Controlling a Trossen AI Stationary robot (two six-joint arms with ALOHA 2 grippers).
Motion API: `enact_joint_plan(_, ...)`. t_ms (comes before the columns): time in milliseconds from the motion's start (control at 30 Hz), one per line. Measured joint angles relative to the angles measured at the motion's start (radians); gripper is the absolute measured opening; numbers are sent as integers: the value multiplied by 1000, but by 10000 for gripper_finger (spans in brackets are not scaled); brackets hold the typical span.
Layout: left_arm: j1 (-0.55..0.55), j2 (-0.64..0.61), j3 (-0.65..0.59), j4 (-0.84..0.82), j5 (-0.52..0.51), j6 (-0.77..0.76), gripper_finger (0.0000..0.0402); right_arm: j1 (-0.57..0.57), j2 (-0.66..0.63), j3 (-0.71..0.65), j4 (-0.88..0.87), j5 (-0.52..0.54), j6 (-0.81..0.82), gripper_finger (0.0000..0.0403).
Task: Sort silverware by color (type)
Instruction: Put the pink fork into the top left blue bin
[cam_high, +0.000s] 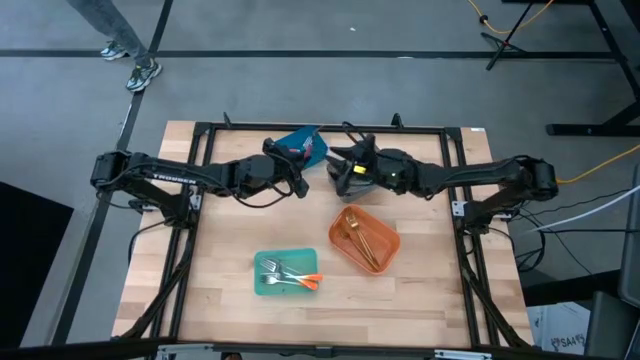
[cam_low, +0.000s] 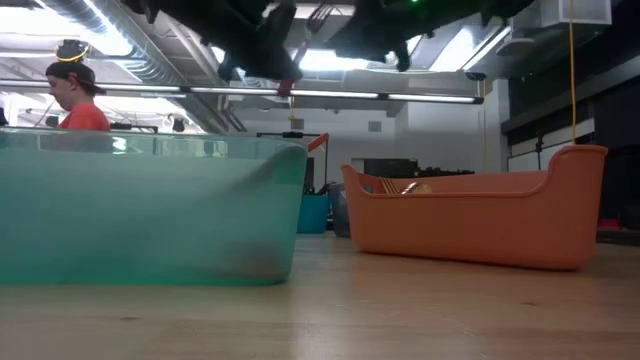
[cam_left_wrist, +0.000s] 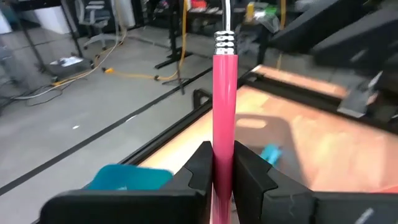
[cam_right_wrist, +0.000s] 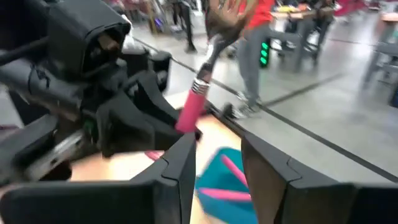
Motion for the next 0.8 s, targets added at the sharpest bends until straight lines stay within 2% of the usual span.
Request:
enact_joint_plan(200,99,0,0,-120,52,0,32,0,-76,0,-253,70,-1,117)
enact_joint_plan(367,199,0,0,-240,125,39,32,0,-78,0,-369,81,-1,117)
enact_joint_plan(800,372,19,0,-429,239,264,32,0,-72,0,-410,53,1,117)
